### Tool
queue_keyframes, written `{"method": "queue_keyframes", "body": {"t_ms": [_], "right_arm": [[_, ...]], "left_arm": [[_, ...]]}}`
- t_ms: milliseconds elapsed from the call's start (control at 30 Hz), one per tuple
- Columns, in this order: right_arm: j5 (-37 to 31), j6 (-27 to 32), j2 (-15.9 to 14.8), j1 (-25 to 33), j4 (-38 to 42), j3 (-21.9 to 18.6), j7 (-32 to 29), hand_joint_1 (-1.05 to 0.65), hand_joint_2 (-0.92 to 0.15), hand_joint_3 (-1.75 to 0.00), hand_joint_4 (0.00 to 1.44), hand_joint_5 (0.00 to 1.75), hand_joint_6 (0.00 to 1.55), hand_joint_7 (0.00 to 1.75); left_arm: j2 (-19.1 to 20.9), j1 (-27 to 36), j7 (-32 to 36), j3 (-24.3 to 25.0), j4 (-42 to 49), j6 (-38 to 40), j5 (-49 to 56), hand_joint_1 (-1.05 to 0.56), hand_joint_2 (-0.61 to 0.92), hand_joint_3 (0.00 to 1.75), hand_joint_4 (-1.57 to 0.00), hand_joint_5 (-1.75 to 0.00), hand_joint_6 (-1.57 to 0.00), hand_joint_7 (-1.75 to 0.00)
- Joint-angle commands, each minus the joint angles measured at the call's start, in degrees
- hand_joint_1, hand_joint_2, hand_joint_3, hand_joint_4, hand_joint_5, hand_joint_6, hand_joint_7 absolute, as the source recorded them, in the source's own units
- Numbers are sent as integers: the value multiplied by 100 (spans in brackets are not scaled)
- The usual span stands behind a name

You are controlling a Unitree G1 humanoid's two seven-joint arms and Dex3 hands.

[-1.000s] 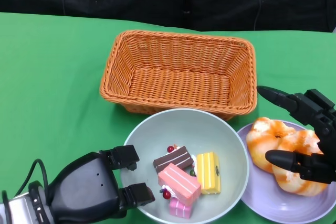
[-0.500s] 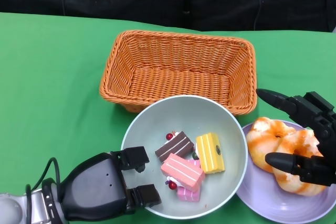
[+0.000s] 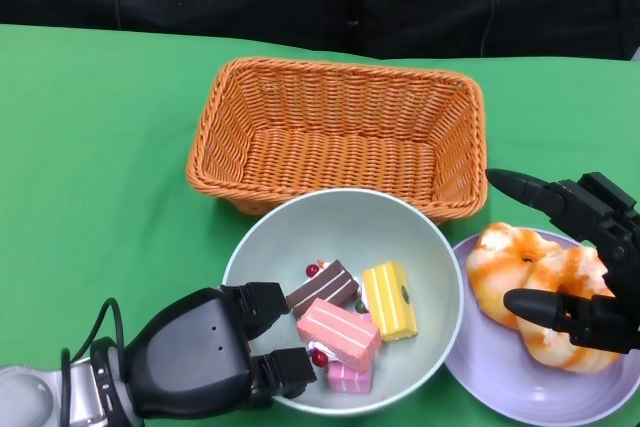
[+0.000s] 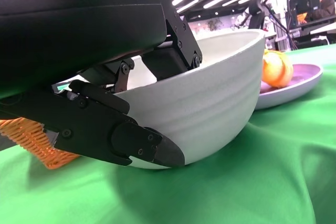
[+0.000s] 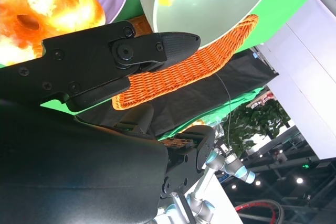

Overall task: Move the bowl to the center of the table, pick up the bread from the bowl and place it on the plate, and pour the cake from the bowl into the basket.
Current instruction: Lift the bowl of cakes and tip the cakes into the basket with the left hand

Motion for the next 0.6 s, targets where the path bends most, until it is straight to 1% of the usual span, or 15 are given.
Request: {"method": "queue_keyframes", "body": {"t_ms": [33, 133, 200, 233, 267, 367, 433, 467, 533, 600], "right_arm": [[33, -37, 3, 22, -12, -25, -21, -47, -92, -22, 3, 90, 11, 44], [34, -18, 4, 16, -4, -21, -8, -47, -92, -22, 2, 91, 11, 45], [11, -10, 6, 14, -1, -22, -15, -47, -92, -22, 2, 91, 10, 46], [2, -13, 6, 10, 9, -22, -21, -47, -92, -23, 2, 91, 10, 46], [-2, -25, 10, 0, 26, -22, -32, -47, -92, -23, 2, 91, 10, 47], [-59, -6, 47, -15, 29, -32, -95, -47, -92, -23, 3, 92, 10, 48], [-102, 13, 67, -17, 18, -40, -128, -48, -92, -23, 4, 92, 10, 48], [-154, 53, 89, -9, -7, -53, -167, -48, -92, -23, 4, 92, 10, 49], [-227, 153, 169, 6, -43, -88, -265, -46, -92, -24, 7, 94, 11, 50], [-375, 284, 294, 18, -76, -149, -473, -42, -92, -24, 10, 95, 13, 52]], "left_arm": [[196, 210, -83, 234, -516, -57, -256, -34, 92, 11, -100, -175, -77, -172], [296, 420, -353, 453, -944, -90, -489, -31, 92, 15, -103, -175, -78, -174], [378, 580, -647, 625, -1272, -130, -679, -31, 69, 65, -104, -175, -79, -175], [398, 642, -751, 697, -1389, -147, -741, -31, 59, 86, -104, -175, -79, -175], [421, 705, -827, 779, -1520, -171, -794, -31, 56, 93, -104, -175, -79, -175], [460, 914, -1045, 1052, -1888, -263, -1031, -32, 47, 103, -104, -175, -80, -175], [448, 1018, -1170, 1196, -2027, -317, -1138, -32, 44, 107, -105, -175, -81, -175], [455, 1100, -1365, 1292, -2147, -338, -1316, -32, 43, 108, -105, -175, -81, -175], [475, 1237, -1771, 1476, -2375, -385, -1667, -31, 34, 115, -105, -175, -82, -175], [488, 1340, -2143, 1656, -2592, -461, -1968, -29, 29, 121, -105, -175, -82, -175]]}}
